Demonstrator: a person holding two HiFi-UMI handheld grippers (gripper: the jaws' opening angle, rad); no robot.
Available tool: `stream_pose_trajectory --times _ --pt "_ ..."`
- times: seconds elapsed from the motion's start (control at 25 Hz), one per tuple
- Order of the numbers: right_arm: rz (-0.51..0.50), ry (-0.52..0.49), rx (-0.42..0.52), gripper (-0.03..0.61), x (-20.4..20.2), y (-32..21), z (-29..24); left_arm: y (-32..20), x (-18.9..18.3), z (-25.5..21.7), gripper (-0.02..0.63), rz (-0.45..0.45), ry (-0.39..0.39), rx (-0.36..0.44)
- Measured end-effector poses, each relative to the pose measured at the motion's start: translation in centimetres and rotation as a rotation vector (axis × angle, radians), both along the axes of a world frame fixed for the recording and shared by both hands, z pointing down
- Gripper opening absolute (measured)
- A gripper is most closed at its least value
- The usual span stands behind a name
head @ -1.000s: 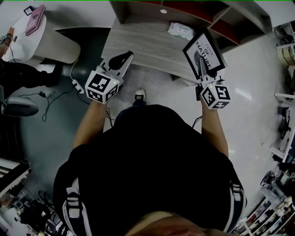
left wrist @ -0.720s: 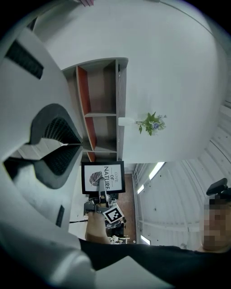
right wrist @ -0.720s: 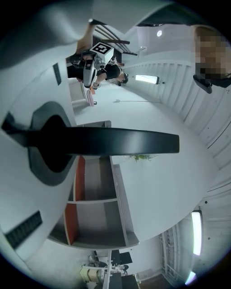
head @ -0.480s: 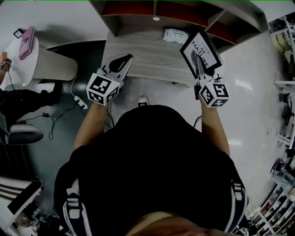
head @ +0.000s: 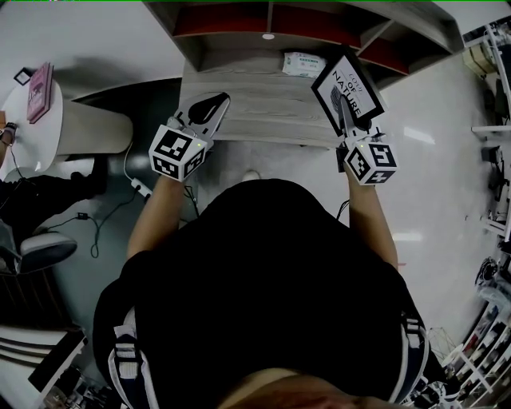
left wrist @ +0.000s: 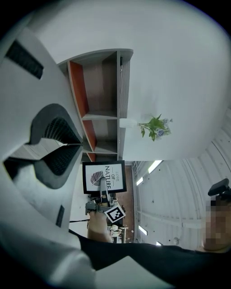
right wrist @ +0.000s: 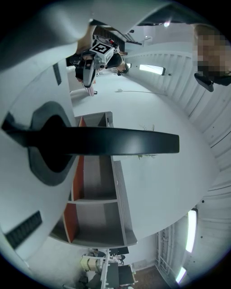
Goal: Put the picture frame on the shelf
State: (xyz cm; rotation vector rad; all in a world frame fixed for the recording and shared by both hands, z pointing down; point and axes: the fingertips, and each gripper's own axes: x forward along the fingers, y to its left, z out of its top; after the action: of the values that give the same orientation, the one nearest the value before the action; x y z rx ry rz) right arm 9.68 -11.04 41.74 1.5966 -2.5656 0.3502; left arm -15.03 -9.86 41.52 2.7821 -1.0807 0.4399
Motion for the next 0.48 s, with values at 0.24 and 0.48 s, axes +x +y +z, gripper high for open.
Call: stream_pose_trajectory --times 0.24,0.48 --pt "0.028 0.005 -0.001 0.023 -0.9 -0.1 0.2 -0.9 -0.9 0.3 0.029 0.026 0.003 0.001" --pt "0.061 0.011 -0.001 0.023 -1.5 0.1 0.2 -1.2 -1.8 0.5 0.029 0.051 0.008 0.002"
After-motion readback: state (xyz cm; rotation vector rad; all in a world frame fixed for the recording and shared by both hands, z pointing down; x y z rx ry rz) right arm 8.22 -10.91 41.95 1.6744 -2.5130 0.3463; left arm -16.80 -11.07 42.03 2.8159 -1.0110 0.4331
